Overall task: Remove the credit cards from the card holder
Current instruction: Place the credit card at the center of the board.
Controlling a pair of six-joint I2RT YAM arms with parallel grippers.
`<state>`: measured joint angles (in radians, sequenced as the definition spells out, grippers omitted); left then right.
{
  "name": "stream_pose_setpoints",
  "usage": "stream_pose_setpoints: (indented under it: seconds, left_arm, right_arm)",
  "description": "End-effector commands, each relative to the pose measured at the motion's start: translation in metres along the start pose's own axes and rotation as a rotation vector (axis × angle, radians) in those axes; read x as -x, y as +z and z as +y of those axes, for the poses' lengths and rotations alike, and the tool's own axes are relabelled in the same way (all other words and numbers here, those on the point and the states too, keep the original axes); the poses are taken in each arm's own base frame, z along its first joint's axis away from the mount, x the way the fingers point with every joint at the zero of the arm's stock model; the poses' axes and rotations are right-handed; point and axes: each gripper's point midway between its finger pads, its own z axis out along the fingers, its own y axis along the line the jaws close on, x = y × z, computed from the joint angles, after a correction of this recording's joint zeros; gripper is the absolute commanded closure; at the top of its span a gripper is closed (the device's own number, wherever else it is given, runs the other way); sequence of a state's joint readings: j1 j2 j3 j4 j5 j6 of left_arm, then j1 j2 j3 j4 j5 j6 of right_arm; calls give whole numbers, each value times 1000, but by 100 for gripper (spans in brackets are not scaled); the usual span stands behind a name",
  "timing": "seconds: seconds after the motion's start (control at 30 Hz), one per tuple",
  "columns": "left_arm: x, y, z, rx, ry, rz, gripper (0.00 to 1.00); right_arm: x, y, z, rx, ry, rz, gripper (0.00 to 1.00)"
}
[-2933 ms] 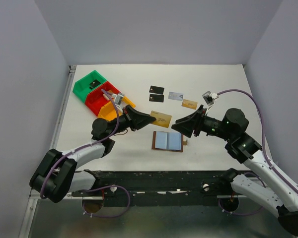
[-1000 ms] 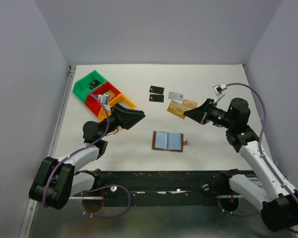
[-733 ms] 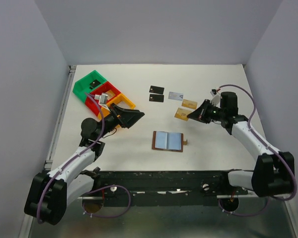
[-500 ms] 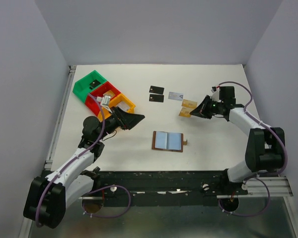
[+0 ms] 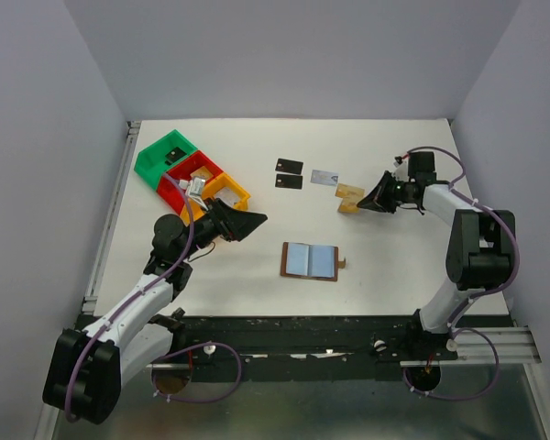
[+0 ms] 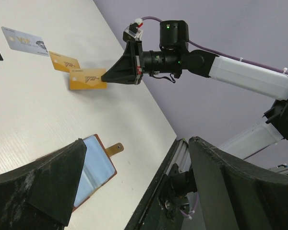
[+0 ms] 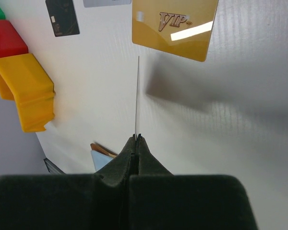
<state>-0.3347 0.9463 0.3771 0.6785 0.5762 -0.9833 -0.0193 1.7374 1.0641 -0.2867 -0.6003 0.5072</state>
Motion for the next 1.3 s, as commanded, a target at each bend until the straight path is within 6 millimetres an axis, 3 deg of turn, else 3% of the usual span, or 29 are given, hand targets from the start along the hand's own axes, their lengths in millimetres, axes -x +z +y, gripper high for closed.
stream_pose_setpoints:
  seconds: [0.0,0.53,0.83,1.07,1.27]
  left_arm:
    - [-2,0,5,9,1,7,1]
    - [-7,2,10,16,-19,25,1]
    - [-10,4,13,15,-33,36,1]
    - [-10,5,14,15,-39,41,1]
    - [-11,5,15,17,-42,45,1]
  right_arm:
    - [-4,3,-4,33,3,19,100]
    - [-9,19,-12,47,52,111,97]
    - [1,19,-16,20,53,144,96]
    - [-4,21,-25,3,63,179,96]
    - [-2,21,-26,-3,64,173,87]
